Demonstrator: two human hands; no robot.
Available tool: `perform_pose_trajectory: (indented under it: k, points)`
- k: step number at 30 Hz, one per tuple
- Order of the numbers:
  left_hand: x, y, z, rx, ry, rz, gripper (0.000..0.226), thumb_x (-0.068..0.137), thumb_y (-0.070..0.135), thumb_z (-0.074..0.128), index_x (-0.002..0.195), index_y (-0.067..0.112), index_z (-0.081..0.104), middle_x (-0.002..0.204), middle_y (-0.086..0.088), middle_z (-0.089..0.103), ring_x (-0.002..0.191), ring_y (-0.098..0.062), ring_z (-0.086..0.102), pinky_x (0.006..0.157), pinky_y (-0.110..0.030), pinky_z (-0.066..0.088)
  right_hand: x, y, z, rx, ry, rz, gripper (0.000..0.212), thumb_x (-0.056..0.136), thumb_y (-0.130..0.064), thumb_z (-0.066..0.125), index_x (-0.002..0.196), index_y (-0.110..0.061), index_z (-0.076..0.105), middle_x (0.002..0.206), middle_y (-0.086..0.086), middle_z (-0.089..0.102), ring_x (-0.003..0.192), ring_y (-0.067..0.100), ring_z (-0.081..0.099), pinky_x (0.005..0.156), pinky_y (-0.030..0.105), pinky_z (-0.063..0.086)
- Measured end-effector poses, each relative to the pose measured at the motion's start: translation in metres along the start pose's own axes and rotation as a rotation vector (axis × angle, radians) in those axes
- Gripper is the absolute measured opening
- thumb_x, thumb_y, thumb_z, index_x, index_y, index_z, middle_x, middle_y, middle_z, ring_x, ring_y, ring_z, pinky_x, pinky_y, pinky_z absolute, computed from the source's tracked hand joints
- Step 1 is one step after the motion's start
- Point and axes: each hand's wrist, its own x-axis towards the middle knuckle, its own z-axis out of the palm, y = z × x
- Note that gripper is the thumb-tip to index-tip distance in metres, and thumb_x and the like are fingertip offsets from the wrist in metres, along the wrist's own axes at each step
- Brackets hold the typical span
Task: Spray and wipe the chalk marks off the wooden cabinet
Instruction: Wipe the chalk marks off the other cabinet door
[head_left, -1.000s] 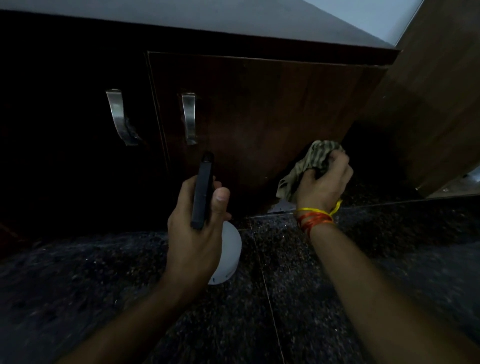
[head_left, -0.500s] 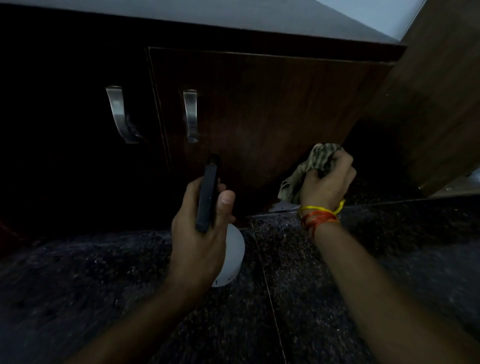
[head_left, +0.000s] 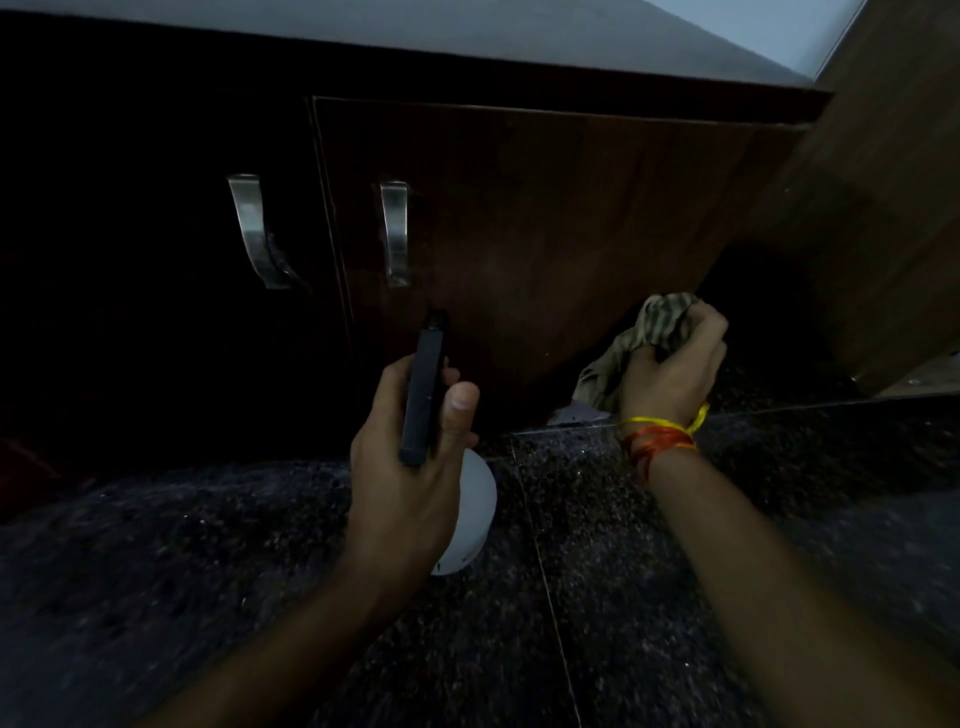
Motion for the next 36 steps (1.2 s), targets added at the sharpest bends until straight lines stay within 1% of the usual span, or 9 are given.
perform_pose_trajectory:
  k: [5,7,10,14,20,24,27,33,36]
  points:
    - [0.0,-0.005,0.0,0.028,0.004,0.002,0.048,0.076,0.081,0.044,0.112,0.05,0.049,0.105,0.025,0.064,0.081,-0.007,0.067,0.069,-0.018,0.052,0.018,-0.016,-0.002,0.024,0.067,-0.082,0.056,0.078,0.009,0.051,0.131,-0.007,0.045,0.128,0.016,0.046,0.12,0.026,0.047,0.089,-0.006,0.021]
    - [-0.001,-0.005,0.0,0.026,0.003,0.001,0.048,0.076,0.081,0.045,0.113,0.051,0.049,0.105,0.024,0.064,0.081,-0.007,0.067,0.07,-0.021,0.053,0.014,-0.006,0.001,0.028,0.064,-0.07,0.057,0.078,0.009,0.05,0.132,-0.007,0.044,0.129,0.016,0.047,0.122,0.028,0.047,0.092,0.0,0.025]
    - [-0.002,-0.003,0.0,0.013,-0.008,-0.006,0.046,0.076,0.081,0.045,0.113,0.054,0.049,0.108,0.027,0.063,0.082,-0.008,0.067,0.072,-0.021,0.053,-0.002,0.021,0.009,0.014,0.034,0.052,0.055,0.079,0.008,0.048,0.132,-0.006,0.045,0.127,0.018,0.052,0.118,0.03,0.05,0.095,0.021,0.034]
    - [-0.002,-0.003,-0.004,0.009,0.004,-0.01,0.056,0.076,0.08,0.046,0.117,0.042,0.051,0.107,0.024,0.065,0.082,-0.006,0.067,0.071,-0.015,0.051,-0.01,0.035,0.013,0.013,0.015,0.121,0.05,0.082,0.003,0.049,0.13,-0.008,0.047,0.124,0.016,0.057,0.116,0.029,0.054,0.096,0.032,0.04]
    - [-0.001,-0.01,-0.006,0.041,0.019,-0.019,0.05,0.078,0.079,0.045,0.116,0.047,0.05,0.108,0.024,0.065,0.081,-0.007,0.067,0.069,-0.016,0.051,0.002,0.021,0.015,0.066,0.074,0.062,0.059,0.082,0.006,0.044,0.139,-0.011,0.041,0.139,0.011,0.049,0.129,0.021,0.045,0.108,0.028,0.034]
    - [-0.002,-0.012,-0.007,0.036,0.02,-0.013,0.067,0.077,0.08,0.046,0.121,0.03,0.054,0.101,0.016,0.066,0.078,-0.006,0.067,0.068,-0.013,0.049,-0.022,0.051,0.028,0.008,-0.024,0.245,0.049,0.092,-0.006,0.044,0.139,-0.02,0.04,0.132,0.012,0.055,0.119,0.028,0.053,0.091,0.031,0.041]
    - [-0.002,-0.014,-0.009,0.049,0.018,-0.012,0.074,0.076,0.081,0.045,0.122,0.023,0.055,0.098,0.019,0.065,0.079,-0.005,0.066,0.068,-0.013,0.049,-0.027,0.06,0.033,-0.035,-0.06,0.386,0.043,0.094,-0.016,0.046,0.136,-0.023,0.041,0.124,0.015,0.058,0.11,0.033,0.056,0.081,0.034,0.041]
    - [-0.002,-0.017,-0.014,0.082,0.027,-0.033,0.075,0.076,0.082,0.044,0.125,0.025,0.053,0.105,0.022,0.064,0.084,-0.009,0.066,0.072,-0.016,0.049,-0.017,0.05,0.035,0.074,0.058,0.256,0.052,0.09,-0.002,0.047,0.138,-0.018,0.042,0.134,0.012,0.054,0.123,0.023,0.05,0.1,0.031,0.041]
    - [-0.002,-0.014,-0.015,0.076,0.024,-0.029,0.073,0.077,0.081,0.045,0.124,0.026,0.053,0.101,0.021,0.065,0.082,-0.007,0.066,0.071,-0.014,0.048,-0.026,0.058,0.043,0.072,0.037,0.377,0.048,0.092,-0.006,0.046,0.138,-0.019,0.043,0.133,0.012,0.054,0.121,0.027,0.051,0.095,0.03,0.04]
